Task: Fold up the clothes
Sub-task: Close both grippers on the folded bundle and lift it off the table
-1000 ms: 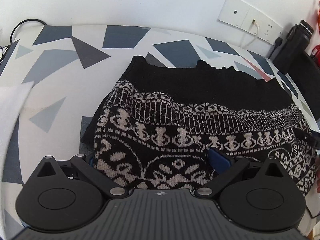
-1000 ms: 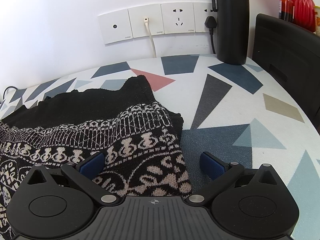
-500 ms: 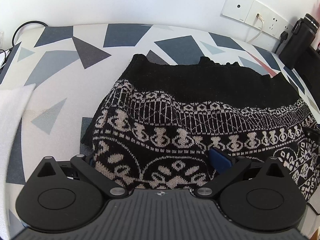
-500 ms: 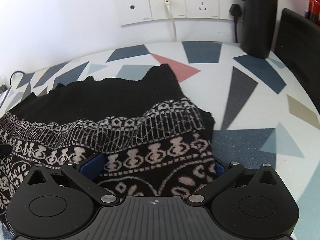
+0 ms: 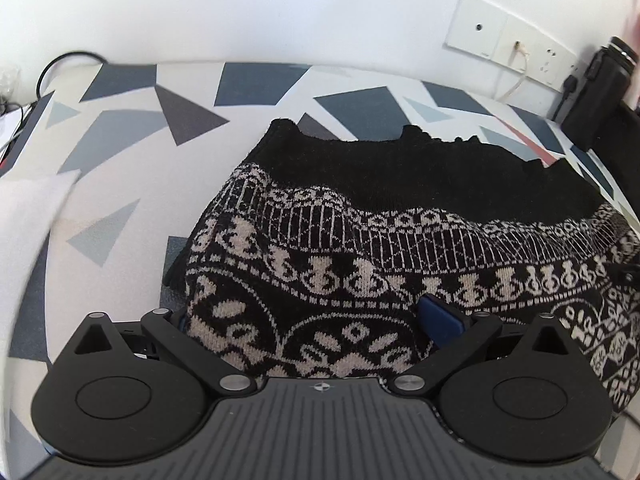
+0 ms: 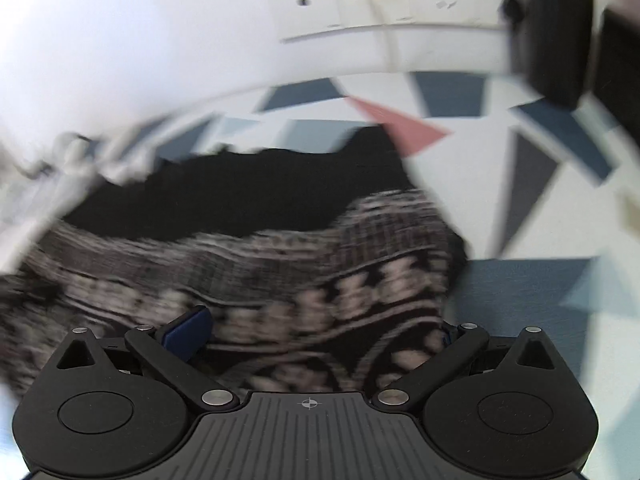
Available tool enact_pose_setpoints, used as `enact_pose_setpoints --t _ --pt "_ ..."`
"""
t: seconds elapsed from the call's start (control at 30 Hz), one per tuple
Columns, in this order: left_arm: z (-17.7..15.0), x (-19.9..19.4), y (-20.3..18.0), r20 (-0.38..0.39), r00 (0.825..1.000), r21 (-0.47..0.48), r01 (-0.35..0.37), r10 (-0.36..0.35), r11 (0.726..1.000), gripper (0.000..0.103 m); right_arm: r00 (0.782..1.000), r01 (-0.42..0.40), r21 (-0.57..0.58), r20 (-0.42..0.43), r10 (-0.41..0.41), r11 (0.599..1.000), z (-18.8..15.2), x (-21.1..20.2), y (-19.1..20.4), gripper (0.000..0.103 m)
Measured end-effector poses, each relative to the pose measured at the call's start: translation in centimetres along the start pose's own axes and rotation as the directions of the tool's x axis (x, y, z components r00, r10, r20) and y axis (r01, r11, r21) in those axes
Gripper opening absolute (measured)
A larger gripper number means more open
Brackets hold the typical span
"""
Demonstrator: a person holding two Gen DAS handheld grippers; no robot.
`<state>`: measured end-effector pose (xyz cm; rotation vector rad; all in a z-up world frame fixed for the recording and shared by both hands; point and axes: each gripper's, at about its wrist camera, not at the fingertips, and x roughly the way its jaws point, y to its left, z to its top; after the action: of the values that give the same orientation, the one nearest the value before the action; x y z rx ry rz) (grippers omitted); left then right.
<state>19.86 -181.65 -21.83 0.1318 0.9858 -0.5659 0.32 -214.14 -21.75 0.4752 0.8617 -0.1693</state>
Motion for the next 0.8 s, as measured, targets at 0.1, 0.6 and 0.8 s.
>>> enact_pose_setpoints --t 0.1,0.6,0.8 --pt "0.1 -0.5 0.1 -0.014 1.0 -0.002 0.025 -0.025 1.0 0.085 0.999 0.048 -0.092 -0.002 -0.048 0.995 -0.3 0.4 1.8 0.091" --pt "-0.8 -2.1 0.6 0.033 0.994 -0.077 0.11 -0.108 0.991 0.037 0.996 0.058 -0.014 0.063 -0.057 0.998 -0.9 -1.2 3.0 0.033" --pt "-1.9 -5.8 2.5 0.124 0.979 -0.165 0.18 -0.161 0.97 0.033 0.991 0.054 0.013 0.123 -0.055 0.998 -1.7 -3.6 4.6 0.028"
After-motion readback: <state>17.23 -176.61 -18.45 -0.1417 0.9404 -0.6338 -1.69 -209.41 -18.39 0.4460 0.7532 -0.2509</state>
